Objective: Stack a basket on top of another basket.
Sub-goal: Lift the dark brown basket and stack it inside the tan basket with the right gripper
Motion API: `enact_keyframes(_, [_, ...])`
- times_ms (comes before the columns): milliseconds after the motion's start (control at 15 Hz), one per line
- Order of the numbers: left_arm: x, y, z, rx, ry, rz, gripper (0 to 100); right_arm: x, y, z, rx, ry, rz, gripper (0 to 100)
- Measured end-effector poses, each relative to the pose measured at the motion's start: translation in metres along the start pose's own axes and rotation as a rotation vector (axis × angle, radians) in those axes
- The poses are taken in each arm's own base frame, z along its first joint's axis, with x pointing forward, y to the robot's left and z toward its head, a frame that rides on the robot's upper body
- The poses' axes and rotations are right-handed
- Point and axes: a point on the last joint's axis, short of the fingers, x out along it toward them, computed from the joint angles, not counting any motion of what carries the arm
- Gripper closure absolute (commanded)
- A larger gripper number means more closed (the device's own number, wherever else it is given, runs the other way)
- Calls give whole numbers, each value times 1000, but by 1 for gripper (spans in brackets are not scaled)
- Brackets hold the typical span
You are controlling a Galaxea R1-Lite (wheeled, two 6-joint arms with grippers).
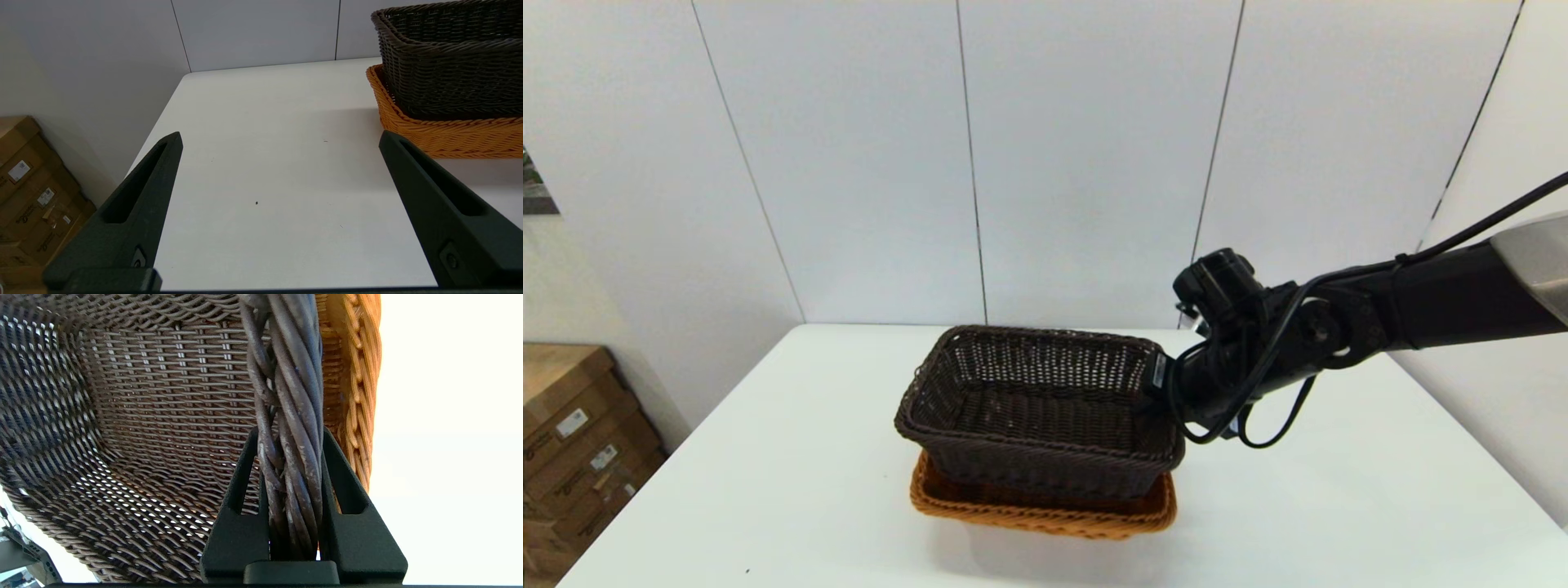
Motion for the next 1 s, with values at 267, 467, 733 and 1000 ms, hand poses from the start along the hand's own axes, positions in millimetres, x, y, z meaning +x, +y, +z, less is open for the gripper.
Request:
enact_keyframes(267, [0,0,0,0,0,0,0,1,-1,0,0,3,-2,0])
enact_keyframes(467, [0,0,0,0,0,-1,0,0,0,-1,-1,1,0,0])
enact_keyframes(733, [0,0,0,0,0,0,0,-1,0,-1,-1,1,1,0])
enact_keyframes(1000, [0,0,0,0,0,0,0,-7,3,0,-15,-19,10,0])
